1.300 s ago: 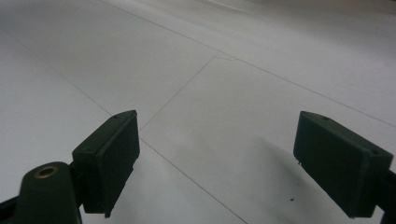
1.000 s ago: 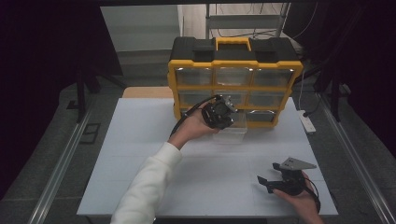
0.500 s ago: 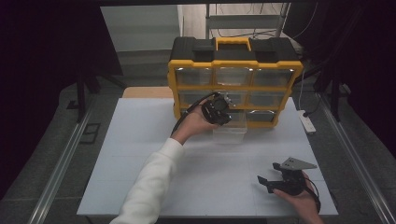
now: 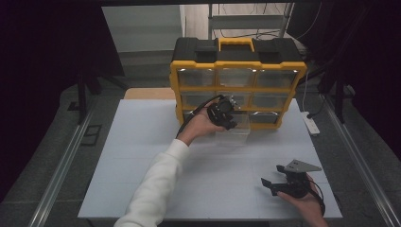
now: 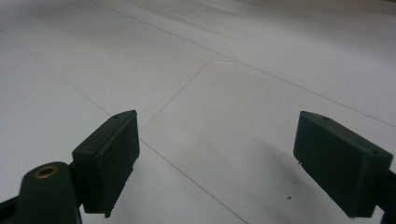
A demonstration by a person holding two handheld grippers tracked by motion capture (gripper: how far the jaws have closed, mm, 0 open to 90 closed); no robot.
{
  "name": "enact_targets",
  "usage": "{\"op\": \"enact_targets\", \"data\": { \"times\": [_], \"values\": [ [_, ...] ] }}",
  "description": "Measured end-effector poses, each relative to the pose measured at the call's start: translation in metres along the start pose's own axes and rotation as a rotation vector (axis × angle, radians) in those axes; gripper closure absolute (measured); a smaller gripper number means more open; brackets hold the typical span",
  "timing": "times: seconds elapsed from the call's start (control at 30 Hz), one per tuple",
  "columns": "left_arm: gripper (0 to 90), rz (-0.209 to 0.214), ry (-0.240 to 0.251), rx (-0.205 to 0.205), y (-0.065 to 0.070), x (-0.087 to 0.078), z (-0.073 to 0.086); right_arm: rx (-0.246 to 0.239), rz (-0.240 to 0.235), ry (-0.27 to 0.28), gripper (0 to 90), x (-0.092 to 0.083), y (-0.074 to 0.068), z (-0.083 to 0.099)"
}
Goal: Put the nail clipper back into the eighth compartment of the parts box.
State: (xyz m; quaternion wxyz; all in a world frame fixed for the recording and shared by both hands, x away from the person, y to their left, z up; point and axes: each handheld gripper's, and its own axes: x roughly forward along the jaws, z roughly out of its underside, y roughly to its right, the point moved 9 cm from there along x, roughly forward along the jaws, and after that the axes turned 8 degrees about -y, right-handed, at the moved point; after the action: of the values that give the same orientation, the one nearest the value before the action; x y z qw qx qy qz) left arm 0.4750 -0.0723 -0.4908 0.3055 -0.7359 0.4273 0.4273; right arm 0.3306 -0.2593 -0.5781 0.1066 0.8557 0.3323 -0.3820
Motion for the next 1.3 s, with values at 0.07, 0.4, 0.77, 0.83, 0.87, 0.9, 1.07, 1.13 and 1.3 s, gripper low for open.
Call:
{"op": "enact_targets", "data": {
  "times": [0.07,0.4,0.77,0.83,0.87,0.9,1.07,1.13,1.3],
  "values": [
    [44.6,-0.005,0.004,-0.012,0.000,-0.004,0.000,0.000,0.000,0.000,14.6,0.000,0.000,0.000],
    [24.8,-0.076,0.070,-0.058,-0.004,-0.022,0.014,0.004,-0.011,0.006,14.6,0.000,-0.001,0.000],
    [23.2,-0.018,0.219,-0.115,0.015,-0.050,0.045,-0.004,-0.031,0.015,14.6,0.001,-0.004,-0.004],
    [22.8,-0.020,0.229,-0.114,0.017,-0.052,0.050,-0.005,-0.030,0.016,14.6,0.000,-0.004,-0.003],
    [22.8,-0.015,0.242,-0.121,0.020,-0.054,0.056,-0.005,-0.030,0.016,14.6,0.000,-0.004,-0.003],
    [21.9,-0.021,0.258,-0.140,0.023,-0.057,0.065,0.002,-0.028,0.018,14.6,-0.001,-0.003,-0.003],
    [21.4,-0.039,0.307,-0.191,0.034,-0.064,0.096,0.004,-0.017,0.016,14.6,-0.002,-0.004,-0.003],
    [21.4,-0.037,0.337,-0.216,0.041,-0.068,0.111,0.005,-0.007,0.016,14.6,-0.003,-0.002,-0.002],
    [21.3,-0.062,0.354,-0.242,0.055,-0.071,0.146,0.016,0.008,0.027,14.6,-0.007,0.001,0.000]
  ]
}}
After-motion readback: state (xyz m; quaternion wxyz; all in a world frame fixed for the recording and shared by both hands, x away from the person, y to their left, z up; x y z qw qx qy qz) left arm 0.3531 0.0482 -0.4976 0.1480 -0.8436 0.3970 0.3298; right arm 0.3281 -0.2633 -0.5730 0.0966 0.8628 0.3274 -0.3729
